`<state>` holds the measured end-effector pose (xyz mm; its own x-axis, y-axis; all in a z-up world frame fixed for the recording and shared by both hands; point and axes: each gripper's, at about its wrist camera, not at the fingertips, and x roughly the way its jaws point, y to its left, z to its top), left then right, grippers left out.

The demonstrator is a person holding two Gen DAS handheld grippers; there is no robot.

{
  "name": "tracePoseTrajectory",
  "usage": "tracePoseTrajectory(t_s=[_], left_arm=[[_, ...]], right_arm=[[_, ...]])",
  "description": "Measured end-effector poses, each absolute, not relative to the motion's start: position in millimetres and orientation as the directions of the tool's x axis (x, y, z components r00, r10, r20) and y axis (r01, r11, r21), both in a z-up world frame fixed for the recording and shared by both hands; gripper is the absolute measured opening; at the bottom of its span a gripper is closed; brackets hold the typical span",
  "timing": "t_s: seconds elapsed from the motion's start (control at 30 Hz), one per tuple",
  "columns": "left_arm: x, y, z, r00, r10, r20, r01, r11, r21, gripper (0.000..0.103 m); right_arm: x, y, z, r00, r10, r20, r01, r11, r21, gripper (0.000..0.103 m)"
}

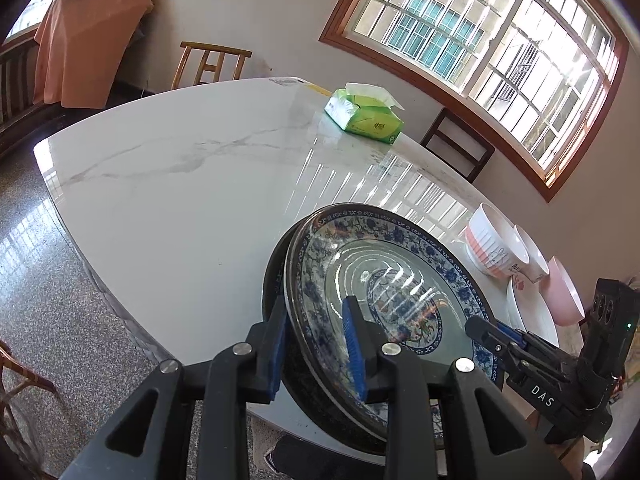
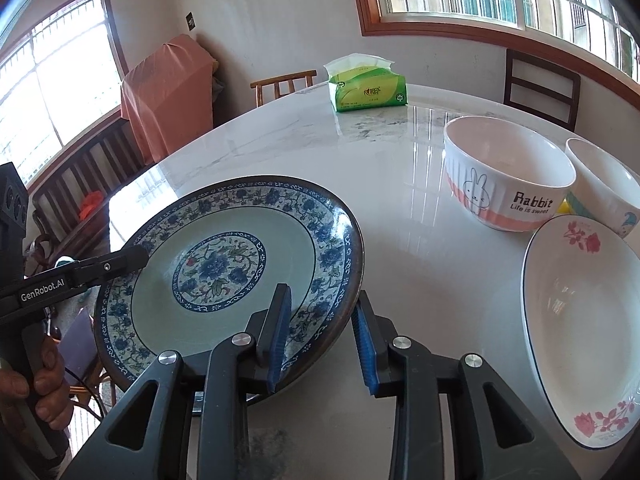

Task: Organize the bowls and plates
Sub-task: 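Lower the held plate onto the other blue-and-white plate and open the left gripper, then open the right gripper and withdraw both grippers from the plate stack, then grasp the rim of the white pink-flower plate with the right gripper while the left gripper grasps it too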

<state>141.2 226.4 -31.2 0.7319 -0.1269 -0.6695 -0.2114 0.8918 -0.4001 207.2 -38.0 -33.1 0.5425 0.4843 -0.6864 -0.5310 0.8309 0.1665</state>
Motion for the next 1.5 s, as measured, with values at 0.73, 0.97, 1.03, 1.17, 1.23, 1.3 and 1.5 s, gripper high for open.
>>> tracePoseTrajectory(t_s=[0.73, 0.97, 1.03, 1.17, 1.23, 1.3, 1.5], left_arm=[[122.5, 220.8, 12.6, 0.830, 0.027, -0.556, -0.237, 0.921, -0.309, 0.059], [110.8, 183.8, 16.8, 0.817, -0.047, -0.574, -0.149, 0.946, -0.288, 0.059], [107.5, 167.4, 17.7, 0.810, -0.085, -0.580, -0.104, 0.953, -0.286, 0.059], [104.7, 128.0, 16.3, 0.784, -0.163, -0.599, -0.007, 0.962, -0.271, 0.059], [106.1, 107.2, 14.6, 0.763, -0.214, -0.610, 0.046, 0.959, -0.278, 0.059], [111.0, 86.2, 13.6, 0.743, -0.256, -0.618, 0.098, 0.956, -0.278, 0.059], [147.3, 36.0, 11.6, 0.649, -0.391, -0.653, 0.191, 0.914, -0.357, 0.059]], right_arm=[[200.4, -32.9, -35.7, 0.525, 0.508, -0.683, -0.574, 0.804, 0.157, 0.044], [186.0, -66.2, -21.9, 0.622, 0.554, -0.553, -0.533, 0.817, 0.220, 0.050], [174.3, -73.5, -18.3, 0.655, 0.553, -0.515, -0.534, 0.821, 0.202, 0.050], [150.7, -100.6, -12.9, 0.711, 0.521, -0.471, -0.497, 0.847, 0.187, 0.050], [142.2, -128.1, -9.4, 0.747, 0.483, -0.457, -0.442, 0.874, 0.202, 0.050], [138.3, -161.3, -6.5, 0.778, 0.436, -0.452, -0.375, 0.900, 0.223, 0.050], [169.1, -259.4, -13.3, 0.792, 0.260, -0.553, -0.120, 0.954, 0.276, 0.054]])
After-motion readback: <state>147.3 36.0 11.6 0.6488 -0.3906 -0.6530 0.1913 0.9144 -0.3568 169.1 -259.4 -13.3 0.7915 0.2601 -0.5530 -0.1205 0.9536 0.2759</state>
